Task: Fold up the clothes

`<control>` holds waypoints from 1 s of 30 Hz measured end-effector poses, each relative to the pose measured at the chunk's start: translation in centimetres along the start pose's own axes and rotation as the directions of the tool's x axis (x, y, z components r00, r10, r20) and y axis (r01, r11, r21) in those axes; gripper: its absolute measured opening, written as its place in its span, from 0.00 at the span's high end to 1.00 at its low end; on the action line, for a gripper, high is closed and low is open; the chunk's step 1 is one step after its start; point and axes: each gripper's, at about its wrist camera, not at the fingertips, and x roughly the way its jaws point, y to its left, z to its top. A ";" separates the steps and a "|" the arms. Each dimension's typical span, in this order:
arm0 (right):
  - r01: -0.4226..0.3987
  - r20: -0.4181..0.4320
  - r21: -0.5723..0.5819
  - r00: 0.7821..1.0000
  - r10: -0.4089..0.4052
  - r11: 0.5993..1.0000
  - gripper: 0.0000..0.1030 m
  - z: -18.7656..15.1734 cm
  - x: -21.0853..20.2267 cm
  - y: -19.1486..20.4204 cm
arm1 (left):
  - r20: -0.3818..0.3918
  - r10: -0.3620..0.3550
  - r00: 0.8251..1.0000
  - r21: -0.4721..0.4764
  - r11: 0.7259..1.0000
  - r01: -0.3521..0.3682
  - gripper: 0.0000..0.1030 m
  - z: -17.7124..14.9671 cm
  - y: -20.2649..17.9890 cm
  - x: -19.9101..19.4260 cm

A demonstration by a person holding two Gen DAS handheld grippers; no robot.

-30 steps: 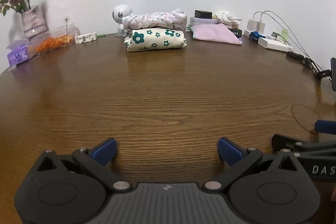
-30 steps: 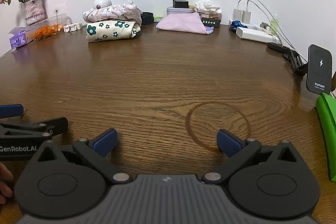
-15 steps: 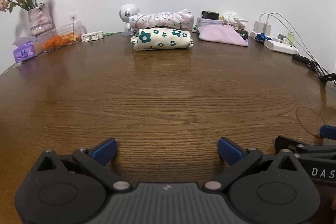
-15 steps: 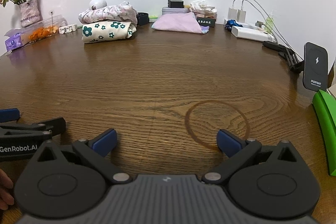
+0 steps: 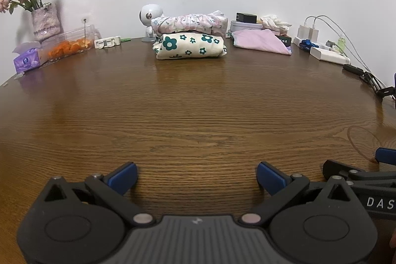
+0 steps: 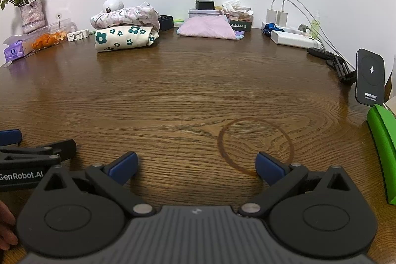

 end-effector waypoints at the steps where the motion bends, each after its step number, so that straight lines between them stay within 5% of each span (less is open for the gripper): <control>1: 0.000 0.000 0.000 1.000 0.000 1.000 0.01 0.0 0.0 0.0 | 0.000 -0.001 1.000 0.000 1.000 0.001 0.00 0.0 0.0 0.0; 30: 0.002 0.001 0.002 1.000 -0.002 1.000 0.01 0.0 0.0 0.0 | 0.000 -0.001 1.000 0.001 1.000 0.001 0.00 0.0 -0.1 0.0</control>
